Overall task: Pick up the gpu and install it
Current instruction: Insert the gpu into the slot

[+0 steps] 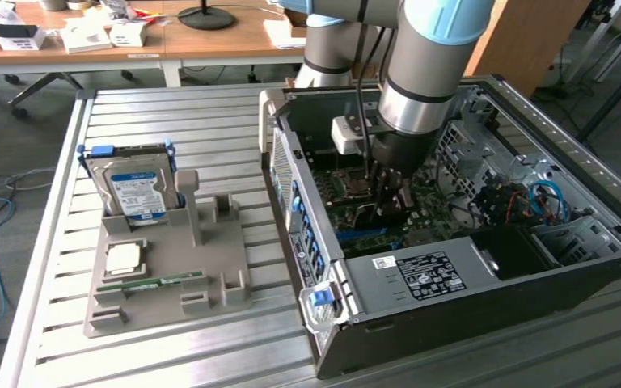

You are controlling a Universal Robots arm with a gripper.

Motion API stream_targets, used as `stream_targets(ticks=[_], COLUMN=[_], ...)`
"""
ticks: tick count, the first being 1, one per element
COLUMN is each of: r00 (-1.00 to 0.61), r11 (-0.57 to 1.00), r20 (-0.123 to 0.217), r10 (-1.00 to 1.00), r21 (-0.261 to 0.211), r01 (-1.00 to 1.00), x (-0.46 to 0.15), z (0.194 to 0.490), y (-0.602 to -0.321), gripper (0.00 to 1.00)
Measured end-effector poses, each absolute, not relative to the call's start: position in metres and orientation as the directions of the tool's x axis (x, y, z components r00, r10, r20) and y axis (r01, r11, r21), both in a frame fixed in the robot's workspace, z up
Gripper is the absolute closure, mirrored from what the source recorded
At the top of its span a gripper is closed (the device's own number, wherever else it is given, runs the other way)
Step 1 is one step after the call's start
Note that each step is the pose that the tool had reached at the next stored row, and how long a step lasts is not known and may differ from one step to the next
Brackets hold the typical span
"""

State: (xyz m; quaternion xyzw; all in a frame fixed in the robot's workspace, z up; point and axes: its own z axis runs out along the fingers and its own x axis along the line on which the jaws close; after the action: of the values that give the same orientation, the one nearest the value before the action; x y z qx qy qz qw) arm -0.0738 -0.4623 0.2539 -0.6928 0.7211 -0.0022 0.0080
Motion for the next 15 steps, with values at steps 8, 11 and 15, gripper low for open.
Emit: stream_targets(ticks=[8, 11, 15], r00=[-0.040, -0.040, -0.040], r11=[0.040, 0.040, 0.040], r20=[-0.009, -0.009, -0.009], r10=[-0.999, -0.999, -0.999], r21=[-0.017, -0.018, -0.018], r01=[-0.999, -0.999, -0.999], x=[-0.0744, -0.0745, -0.0745], z=[0.2539, 0.2538, 0.2535], y=[-0.4623, -0.4623, -0.4623], gripper=[0.74, 0.74, 0.74])
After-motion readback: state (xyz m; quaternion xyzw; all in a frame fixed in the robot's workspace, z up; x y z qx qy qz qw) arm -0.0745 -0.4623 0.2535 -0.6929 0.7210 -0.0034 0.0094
